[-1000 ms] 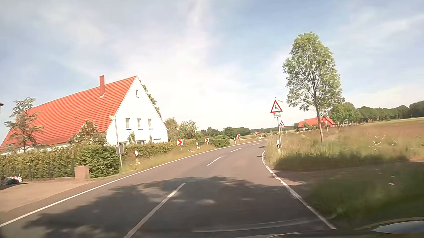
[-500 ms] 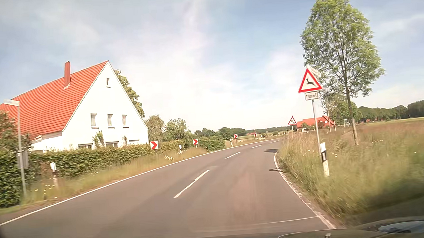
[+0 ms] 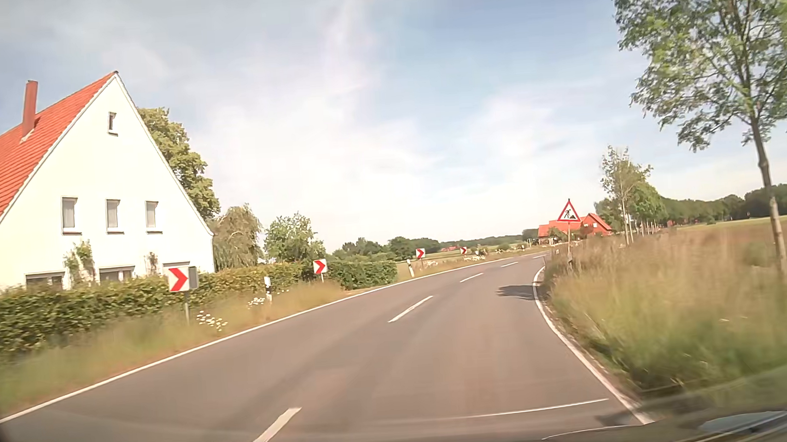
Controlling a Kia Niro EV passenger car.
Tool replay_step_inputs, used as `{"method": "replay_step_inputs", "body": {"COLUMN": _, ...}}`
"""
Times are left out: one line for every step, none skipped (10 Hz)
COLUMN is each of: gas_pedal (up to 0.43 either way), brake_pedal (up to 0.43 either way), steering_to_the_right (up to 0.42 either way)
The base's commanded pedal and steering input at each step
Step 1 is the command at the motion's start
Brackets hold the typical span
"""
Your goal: Follow the waypoints while adhering to traffic rules and regulations
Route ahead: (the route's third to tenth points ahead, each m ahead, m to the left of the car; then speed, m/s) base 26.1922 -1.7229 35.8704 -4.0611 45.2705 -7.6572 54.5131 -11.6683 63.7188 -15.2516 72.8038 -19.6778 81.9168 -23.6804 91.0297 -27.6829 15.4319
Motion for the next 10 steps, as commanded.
{"method": "replay_step_inputs", "body": {"gas_pedal": 0.000, "brake_pedal": 0.122, "steering_to_the_right": 0.036}}
{"method": "replay_step_inputs", "body": {"gas_pedal": 0.000, "brake_pedal": 0.055, "steering_to_the_right": 0.043}}
{"method": "replay_step_inputs", "body": {"gas_pedal": 0.000, "brake_pedal": 0.000, "steering_to_the_right": 0.048}}
{"method": "replay_step_inputs", "body": {"gas_pedal": 0.000, "brake_pedal": 0.000, "steering_to_the_right": 0.053}}
{"method": "replay_step_inputs", "body": {"gas_pedal": 0.000, "brake_pedal": 0.000, "steering_to_the_right": 0.054}}
{"method": "replay_step_inputs", "body": {"gas_pedal": 0.000, "brake_pedal": 0.000, "steering_to_the_right": 0.053}}
{"method": "replay_step_inputs", "body": {"gas_pedal": 0.000, "brake_pedal": 0.000, "steering_to_the_right": 0.053}}
{"method": "replay_step_inputs", "body": {"gas_pedal": 0.000, "brake_pedal": 0.000, "steering_to_the_right": 0.053}}
{"method": "replay_step_inputs", "body": {"gas_pedal": 0.000, "brake_pedal": 0.000, "steering_to_the_right": 0.053}}
{"method": "replay_step_inputs", "body": {"gas_pedal": 0.000, "brake_pedal": 0.000, "steering_to_the_right": 0.053}}
